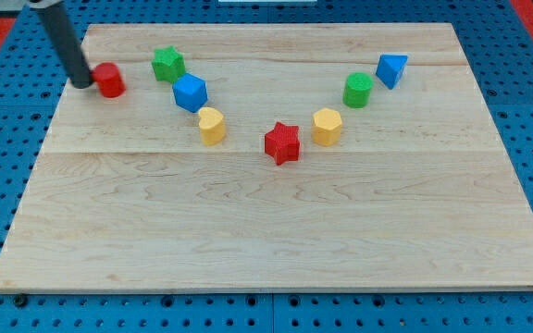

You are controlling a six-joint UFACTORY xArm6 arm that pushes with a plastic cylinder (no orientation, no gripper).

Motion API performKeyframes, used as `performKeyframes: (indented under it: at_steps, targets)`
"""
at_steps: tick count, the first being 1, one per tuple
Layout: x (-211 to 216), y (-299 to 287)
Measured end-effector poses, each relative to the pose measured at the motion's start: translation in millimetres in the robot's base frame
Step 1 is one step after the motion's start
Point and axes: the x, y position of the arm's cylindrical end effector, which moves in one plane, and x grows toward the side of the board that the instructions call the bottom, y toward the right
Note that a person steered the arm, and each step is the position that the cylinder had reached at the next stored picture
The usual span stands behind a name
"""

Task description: Place the red circle to the top of the green star

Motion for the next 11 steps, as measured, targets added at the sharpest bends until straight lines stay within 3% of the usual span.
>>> performKeyframes:
  at_steps: [1,2,3,6,7,8,9,10,11]
  targets:
    - [-19,-1]
    - [55,-22]
    - [61,34]
    - [-45,36]
    - [-37,16]
    - [-72,13]
    - [-73,-26]
    - [-103,-37]
    - [-100,1]
